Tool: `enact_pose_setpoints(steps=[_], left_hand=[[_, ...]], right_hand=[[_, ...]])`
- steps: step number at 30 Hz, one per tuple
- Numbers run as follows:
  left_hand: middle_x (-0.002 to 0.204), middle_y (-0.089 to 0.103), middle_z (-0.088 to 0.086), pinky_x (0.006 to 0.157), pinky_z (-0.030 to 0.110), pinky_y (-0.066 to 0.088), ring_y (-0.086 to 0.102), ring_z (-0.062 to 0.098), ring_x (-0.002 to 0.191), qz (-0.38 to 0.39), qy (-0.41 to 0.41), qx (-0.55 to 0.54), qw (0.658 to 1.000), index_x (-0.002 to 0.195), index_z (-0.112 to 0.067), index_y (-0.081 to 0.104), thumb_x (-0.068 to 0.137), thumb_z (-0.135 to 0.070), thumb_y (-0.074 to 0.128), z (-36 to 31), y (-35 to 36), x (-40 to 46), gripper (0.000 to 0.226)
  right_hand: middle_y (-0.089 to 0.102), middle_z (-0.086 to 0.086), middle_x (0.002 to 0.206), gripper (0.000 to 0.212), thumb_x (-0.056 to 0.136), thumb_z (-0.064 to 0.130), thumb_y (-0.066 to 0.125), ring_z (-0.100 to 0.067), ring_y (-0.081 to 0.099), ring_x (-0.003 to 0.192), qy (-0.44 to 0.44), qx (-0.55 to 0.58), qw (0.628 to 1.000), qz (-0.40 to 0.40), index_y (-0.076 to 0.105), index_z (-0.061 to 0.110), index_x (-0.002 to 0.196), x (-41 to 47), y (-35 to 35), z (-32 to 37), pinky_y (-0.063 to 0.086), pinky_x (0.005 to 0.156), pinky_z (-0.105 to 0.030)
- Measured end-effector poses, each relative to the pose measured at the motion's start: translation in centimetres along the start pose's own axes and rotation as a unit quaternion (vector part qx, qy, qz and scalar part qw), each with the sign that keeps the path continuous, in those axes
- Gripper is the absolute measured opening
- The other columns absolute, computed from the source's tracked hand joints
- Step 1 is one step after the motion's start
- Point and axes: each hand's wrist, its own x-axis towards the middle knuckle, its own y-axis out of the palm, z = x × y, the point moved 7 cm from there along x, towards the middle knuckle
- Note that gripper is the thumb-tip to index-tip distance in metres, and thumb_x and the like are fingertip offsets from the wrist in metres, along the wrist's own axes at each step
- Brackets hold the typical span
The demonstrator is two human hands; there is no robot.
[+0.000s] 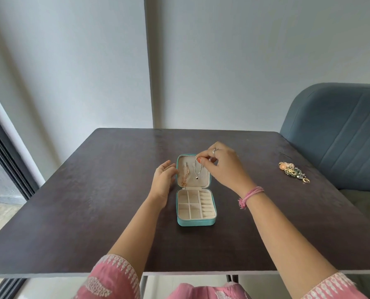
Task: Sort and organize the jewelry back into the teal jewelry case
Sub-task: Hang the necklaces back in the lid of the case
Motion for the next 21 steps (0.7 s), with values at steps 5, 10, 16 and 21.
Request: enact_pose_setpoints(steps=[5, 10, 16, 21], left_hand=[[0.133, 0.055, 0.016, 0.072, 0.028, 0.052, 0.063, 0.022, 0.101, 0.037, -0.010, -0.020, 0.999, 0.143, -0.004, 0.031, 0.079, -0.002, 0.055, 0.2, 0.9, 0.3, 0.068], [0.107, 0.068, 0.016, 0.061, 0.030, 0.055, 0.066, 0.022, 0.080, 0.090, 0.008, -0.007, 0.996, 0.131, -0.002, 0.048, 0.076, -0.001, 0.052, -0.1, 1.7, 0.2, 0.055], [0.106, 0.069, 0.015, 0.079, 0.042, 0.055, 0.066, 0.028, 0.091, 0.109, 0.034, -0.025, 0.993, 0.123, -0.008, 0.056, 0.071, -0.005, 0.058, -0.3, 2.4, 0.5, 0.053], [0.111, 0.066, 0.017, 0.075, 0.037, 0.057, 0.066, 0.025, 0.091, 0.089, 0.039, -0.032, 0.995, 0.127, -0.010, 0.050, 0.072, -0.006, 0.059, -0.3, 2.7, 0.7, 0.056]], right_hand=[[0.054, 0.011, 0.089, 0.015, 0.090, 0.032, 0.062, -0.010, 0.055, 0.082, -0.002, -0.012, 1.000, 0.015, 0.074, 0.030, 0.098, 0.1, 1.6, -0.7, 0.049, 0.083, -0.047], [0.055, 0.009, 0.093, 0.016, 0.092, 0.034, 0.059, -0.007, 0.049, 0.085, 0.002, -0.048, 0.999, 0.020, 0.073, 0.031, 0.100, -0.1, 2.6, -1.6, 0.045, 0.086, -0.039], [0.057, 0.006, 0.101, 0.021, 0.094, 0.034, 0.056, -0.012, 0.051, 0.098, 0.020, -0.089, 0.996, 0.026, 0.071, 0.028, 0.106, 0.2, 3.6, -2.5, 0.031, 0.082, -0.031], [0.059, 0.004, 0.102, 0.021, 0.094, 0.033, 0.056, -0.016, 0.053, 0.100, 0.004, -0.124, 0.992, 0.006, 0.072, 0.026, 0.105, 0.9, 4.2, -2.9, 0.038, 0.085, -0.036]])
